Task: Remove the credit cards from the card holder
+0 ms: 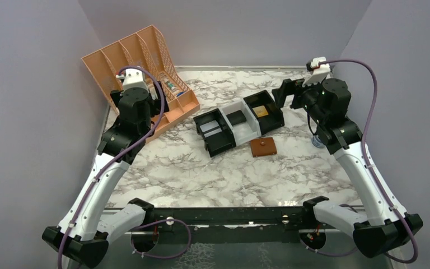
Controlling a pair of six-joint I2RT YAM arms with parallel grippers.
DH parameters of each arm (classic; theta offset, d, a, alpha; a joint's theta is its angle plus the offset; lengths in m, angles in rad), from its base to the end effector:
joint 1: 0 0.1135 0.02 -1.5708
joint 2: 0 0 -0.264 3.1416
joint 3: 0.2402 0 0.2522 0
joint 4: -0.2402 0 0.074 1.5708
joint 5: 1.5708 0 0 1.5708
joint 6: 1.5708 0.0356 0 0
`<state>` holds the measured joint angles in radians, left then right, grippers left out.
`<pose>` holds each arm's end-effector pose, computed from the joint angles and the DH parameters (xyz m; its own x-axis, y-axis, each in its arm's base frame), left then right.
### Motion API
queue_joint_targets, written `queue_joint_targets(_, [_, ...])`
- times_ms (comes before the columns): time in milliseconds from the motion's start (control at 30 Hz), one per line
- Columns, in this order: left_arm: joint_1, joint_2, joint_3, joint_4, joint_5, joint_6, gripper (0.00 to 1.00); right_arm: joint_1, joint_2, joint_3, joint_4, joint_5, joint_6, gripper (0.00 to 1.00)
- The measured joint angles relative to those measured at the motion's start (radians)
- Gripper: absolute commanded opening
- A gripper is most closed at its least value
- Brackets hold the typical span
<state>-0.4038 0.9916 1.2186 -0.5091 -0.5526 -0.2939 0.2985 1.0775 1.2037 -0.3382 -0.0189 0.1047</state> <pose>0.1920 -0.0617 0.4190 -0.2076 -0.1794 -0.9616 -0.1978 0.9704 -0.1384 0.2269 0.0705 0.4133 -0.2326 0.0378 -0.9718 -0.2890 0.9514 0.1061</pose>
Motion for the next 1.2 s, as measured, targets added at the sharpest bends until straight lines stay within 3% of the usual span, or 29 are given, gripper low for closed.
queue_joint_targets(333, [0.097,-0.122,-0.218,0.096,0.177,-0.011,0.99,-0.04,-0.147,-0.25,-0.01,-0.098,0.09,0.99])
queue_joint_targets(667, [0.137,-0.138,-0.42,0.207,0.575,-0.097,0.99,-0.065,-0.119,-0.423,-0.013,-0.28,0.206,0.98])
queue_joint_targets(867, [-0.011,-0.097,-0.498,0.258,0.706,-0.163,0.99,-0.071,0.016,-0.46,-0.014,-0.335,0.28,0.91])
queue_joint_targets(1000, [-0.148,-0.068,-0.536,0.285,0.713,-0.206,0.99,-0.072,0.107,-0.461,-0.016,-0.328,0.32,0.86])
queue_joint_targets(1200, [-0.252,-0.021,-0.558,0.301,0.701,-0.25,0.99,-0.075,0.251,-0.457,-0.032,-0.259,0.344,0.83])
